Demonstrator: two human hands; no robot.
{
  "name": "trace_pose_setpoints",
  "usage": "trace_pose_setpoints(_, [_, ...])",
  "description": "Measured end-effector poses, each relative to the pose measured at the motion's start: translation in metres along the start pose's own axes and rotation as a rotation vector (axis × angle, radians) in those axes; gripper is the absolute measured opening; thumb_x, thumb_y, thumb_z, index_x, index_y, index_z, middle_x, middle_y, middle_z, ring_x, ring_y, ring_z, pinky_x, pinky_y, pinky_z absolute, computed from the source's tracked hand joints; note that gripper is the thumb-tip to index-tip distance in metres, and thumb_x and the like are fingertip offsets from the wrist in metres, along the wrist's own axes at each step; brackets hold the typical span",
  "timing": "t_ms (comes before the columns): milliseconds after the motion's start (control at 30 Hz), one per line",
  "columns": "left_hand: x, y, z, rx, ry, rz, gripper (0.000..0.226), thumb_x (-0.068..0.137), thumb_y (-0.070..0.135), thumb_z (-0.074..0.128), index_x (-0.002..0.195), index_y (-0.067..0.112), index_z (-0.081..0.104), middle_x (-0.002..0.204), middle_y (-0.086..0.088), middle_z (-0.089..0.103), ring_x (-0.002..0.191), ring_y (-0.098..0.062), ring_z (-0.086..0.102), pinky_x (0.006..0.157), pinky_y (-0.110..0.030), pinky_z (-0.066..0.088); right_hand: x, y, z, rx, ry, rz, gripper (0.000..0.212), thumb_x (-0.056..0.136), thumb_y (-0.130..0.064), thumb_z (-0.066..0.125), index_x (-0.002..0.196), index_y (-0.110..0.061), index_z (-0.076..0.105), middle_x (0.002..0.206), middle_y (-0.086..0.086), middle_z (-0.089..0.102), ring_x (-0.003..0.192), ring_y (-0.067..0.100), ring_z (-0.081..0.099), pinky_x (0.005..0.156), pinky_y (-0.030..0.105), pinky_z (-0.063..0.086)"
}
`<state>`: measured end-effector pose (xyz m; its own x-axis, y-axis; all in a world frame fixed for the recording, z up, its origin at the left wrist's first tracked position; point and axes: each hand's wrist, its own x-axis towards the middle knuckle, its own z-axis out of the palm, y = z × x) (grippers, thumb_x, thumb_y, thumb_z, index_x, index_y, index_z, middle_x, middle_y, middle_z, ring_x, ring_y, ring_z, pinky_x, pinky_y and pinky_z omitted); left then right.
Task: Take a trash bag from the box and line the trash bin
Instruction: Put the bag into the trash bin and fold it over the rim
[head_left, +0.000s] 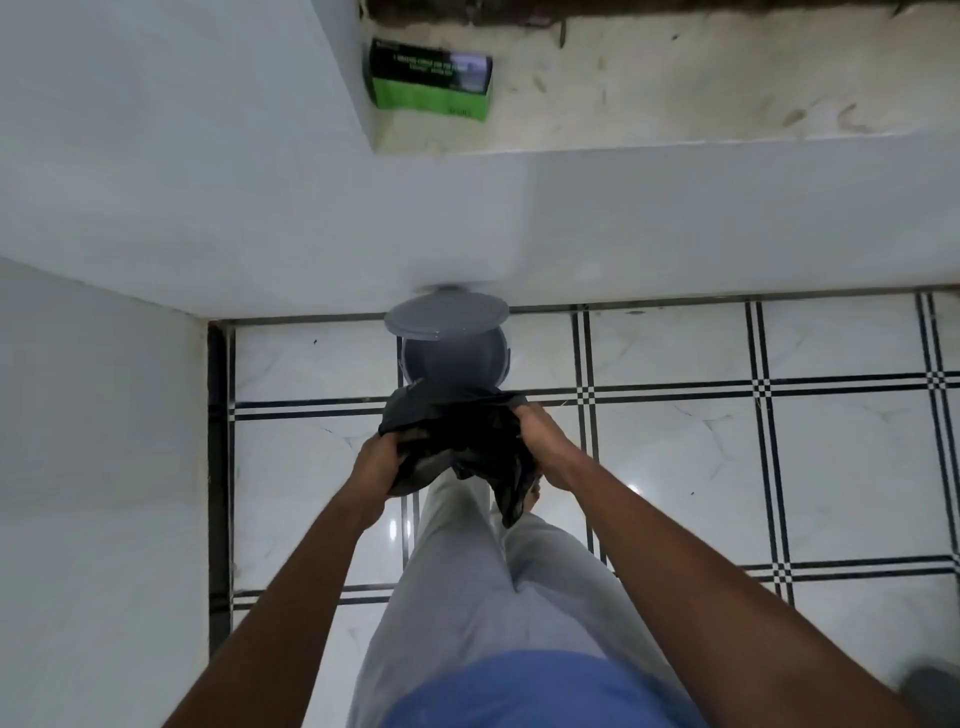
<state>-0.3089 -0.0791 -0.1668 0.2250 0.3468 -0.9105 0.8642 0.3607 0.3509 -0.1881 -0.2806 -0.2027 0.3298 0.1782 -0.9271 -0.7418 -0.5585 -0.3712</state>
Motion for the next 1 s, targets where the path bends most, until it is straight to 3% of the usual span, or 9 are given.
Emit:
trace_pose_setpoints(100, [0.032, 0.009, 0.0, 0.002, 0.049, 0.024, 0.013, 0.105, 0.024, 0.058, 0.104, 0.023, 0.071, 0.101, -0.003, 0.075, 0.093, -0.024, 0.069, 0.079, -0.034, 0.054, 0.047, -0.01, 0.007, -0.009, -0.015, -0.007, 0.043, 0.103, -0.051, 0.045, 0.127, -0.026, 0.072, 0.123, 0.006, 0.08, 0.117, 0.029, 0.075, 0.1, 0.051, 0.062])
trace_pose_setpoints(200, [0.06, 0.016, 0.001, 0.029, 0.047, 0.036, 0.01, 0.103, 0.025, 0.063, 0.094, 0.026, 0.068, 0.093, 0.0, 0.072, 0.084, -0.019, 0.066, 0.07, -0.032, 0.051, 0.083, -0.022, 0.015, -0.032, 0.011, -0.012, 0.033, 0.111, -0.044, 0.044, 0.12, -0.025, 0.07, 0.124, 0.003, 0.076, 0.118, 0.023, 0.071, 0.111, 0.049, 0.056])
trace_pose_setpoints(333, [0.126, 0.006, 0.004, 0.064, 0.041, 0.022, 0.012, 0.102, 0.03, 0.063, 0.093, 0.025, 0.069, 0.096, -0.004, 0.073, 0.084, -0.022, 0.065, 0.065, -0.032, 0.047, 0.192, 0.014, 0.022, -0.059, 0.033, -0.003, 0.06, 0.092, -0.073, 0.045, 0.135, -0.038, 0.069, 0.134, -0.002, 0.076, 0.132, 0.03, 0.067, 0.118, 0.059, 0.049])
trace_pose_setpoints(500, [0.203, -0.011, 0.012, 0.079, 0.094, 0.04, 0.03, 0.108, 0.032, 0.046, 0.092, 0.019, 0.068, 0.096, -0.006, 0.071, 0.088, -0.025, 0.064, 0.069, -0.033, 0.046, 0.224, -0.002, 0.049, 0.066, 0.032, 0.02, 0.055, 0.099, -0.059, 0.045, 0.136, -0.025, 0.069, 0.129, 0.004, 0.076, 0.123, 0.027, 0.07, 0.113, 0.05, 0.054])
trace_pose_setpoints(600, [0.236, -0.019, 0.021, 0.08, 0.115, 0.045, 0.034, 0.112, 0.031, 0.042, 0.089, 0.02, 0.065, 0.087, -0.001, 0.067, 0.079, -0.018, 0.06, 0.064, -0.03, 0.041, 0.259, 0.004, 0.06, 0.155, 0.051, 0.01, 0.059, 0.09, -0.066, 0.051, 0.128, -0.028, 0.074, 0.129, 0.006, 0.077, 0.124, 0.028, 0.071, 0.116, 0.052, 0.055])
trace_pose_setpoints(733, [0.283, -0.035, 0.031, 0.023, 0.103, 0.107, 0.035, 0.114, 0.039, 0.044, 0.106, 0.017, 0.07, 0.088, 0.005, 0.069, 0.076, -0.006, 0.061, 0.061, -0.023, 0.043, 0.311, 0.013, 0.073, 0.242, 0.072, -0.025, 0.048, 0.097, -0.061, 0.053, 0.124, -0.027, 0.073, 0.124, 0.006, 0.08, 0.123, 0.029, 0.073, 0.118, 0.055, 0.053])
trace_pose_setpoints(833, [0.321, -0.039, 0.034, -0.052, 0.072, 0.143, 0.037, 0.112, 0.043, 0.05, 0.12, 0.017, 0.075, 0.095, 0.005, 0.076, 0.068, 0.003, 0.07, 0.053, -0.008, 0.048, 0.345, 0.014, 0.077, 0.319, 0.08, -0.045, 0.045, 0.102, -0.059, 0.055, 0.124, -0.025, 0.075, 0.123, 0.007, 0.081, 0.124, 0.033, 0.074, 0.116, 0.055, 0.054])
trace_pose_setpoints(933, [0.361, -0.036, 0.037, -0.156, 0.033, 0.148, 0.038, 0.111, 0.036, 0.056, 0.125, 0.007, 0.076, 0.091, 0.001, 0.079, 0.064, 0.002, 0.073, 0.053, -0.01, 0.051, 0.381, 0.015, 0.079, 0.363, 0.09, -0.071, 0.053, 0.106, -0.059, 0.054, 0.136, -0.021, 0.075, 0.125, 0.008, 0.082, 0.124, 0.034, 0.075, 0.114, 0.053, 0.057])
trace_pose_setpoints(1000, [0.385, -0.032, 0.038, -0.193, 0.045, 0.163, 0.033, 0.11, 0.033, 0.056, 0.12, 0.009, 0.076, 0.076, 0.008, 0.08, 0.06, 0.001, 0.073, 0.051, -0.012, 0.051, 0.403, 0.016, 0.081, 0.4, 0.077, -0.088, 0.053, 0.106, -0.057, 0.054, 0.139, -0.021, 0.075, 0.128, 0.008, 0.082, 0.125, 0.032, 0.075, 0.116, 0.054, 0.056])
